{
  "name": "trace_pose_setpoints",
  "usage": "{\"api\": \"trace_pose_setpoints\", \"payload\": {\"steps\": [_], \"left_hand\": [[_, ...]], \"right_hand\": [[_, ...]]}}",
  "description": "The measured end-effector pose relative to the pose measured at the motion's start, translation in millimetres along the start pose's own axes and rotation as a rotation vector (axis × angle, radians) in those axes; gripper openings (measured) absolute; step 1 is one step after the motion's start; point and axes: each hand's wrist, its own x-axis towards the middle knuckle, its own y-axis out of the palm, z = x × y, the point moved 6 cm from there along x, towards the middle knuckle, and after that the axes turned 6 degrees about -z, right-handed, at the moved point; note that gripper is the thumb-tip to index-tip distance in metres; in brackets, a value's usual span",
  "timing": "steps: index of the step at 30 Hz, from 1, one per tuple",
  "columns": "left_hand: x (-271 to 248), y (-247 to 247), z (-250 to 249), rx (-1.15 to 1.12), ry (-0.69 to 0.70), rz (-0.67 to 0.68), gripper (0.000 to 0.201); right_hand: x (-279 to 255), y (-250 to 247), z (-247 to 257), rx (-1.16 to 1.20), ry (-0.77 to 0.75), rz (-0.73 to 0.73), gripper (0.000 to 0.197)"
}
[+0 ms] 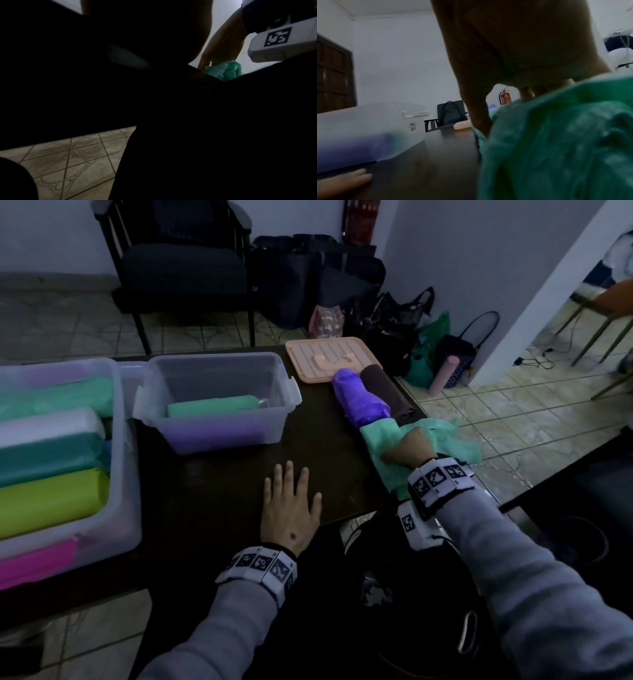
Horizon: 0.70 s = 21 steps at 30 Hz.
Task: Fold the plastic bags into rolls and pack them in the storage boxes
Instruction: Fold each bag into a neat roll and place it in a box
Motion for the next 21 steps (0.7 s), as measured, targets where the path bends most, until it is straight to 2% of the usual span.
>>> {"api": "trace_pose_setpoints", "payload": {"steps": [4, 7, 10, 12, 15, 19, 21], "left_hand": [[0.9, -0.2, 0.3, -0.043, 0.004, 0.002, 0.057], [4.5, -5.1, 4.3, -0.225, -0.022, 0.0, 0.053], [9.7, -23.1, 16.9, -0.56, -0.157, -0.037, 0.044], [19.5, -33.6, 32.7, -0.677, -0.275, -0.064, 0.038], [45.7, -35.5, 50.6, -0.772, -0.394, 0.036, 0.036], [74.6, -38.4, 37.9, -0.596, -0.313, 0.182, 0.057], [82.5, -35.1, 26.4, -0.58, -0.293, 0.269, 0.063]], "right_hand": [[-19.6, 21.0, 16.3, -0.132, -0.096, 0.104, 0.075], [-35.4, 34.5, 29.6, -0.127, -0.187, 0.129, 0.071], [-54.8, 43.3, 45.5, -0.196, -0.293, 0.164, 0.066], [-66.3, 47.3, 53.4, -0.238, -0.373, 0.192, 0.065], [-83.5, 51.8, 61.8, -0.325, -0.535, 0.197, 0.065], [-101.7, 56.8, 67.7, -0.374, -0.702, 0.22, 0.062], [-106.6, 56.0, 69.4, -0.377, -0.771, 0.213, 0.06]]}}
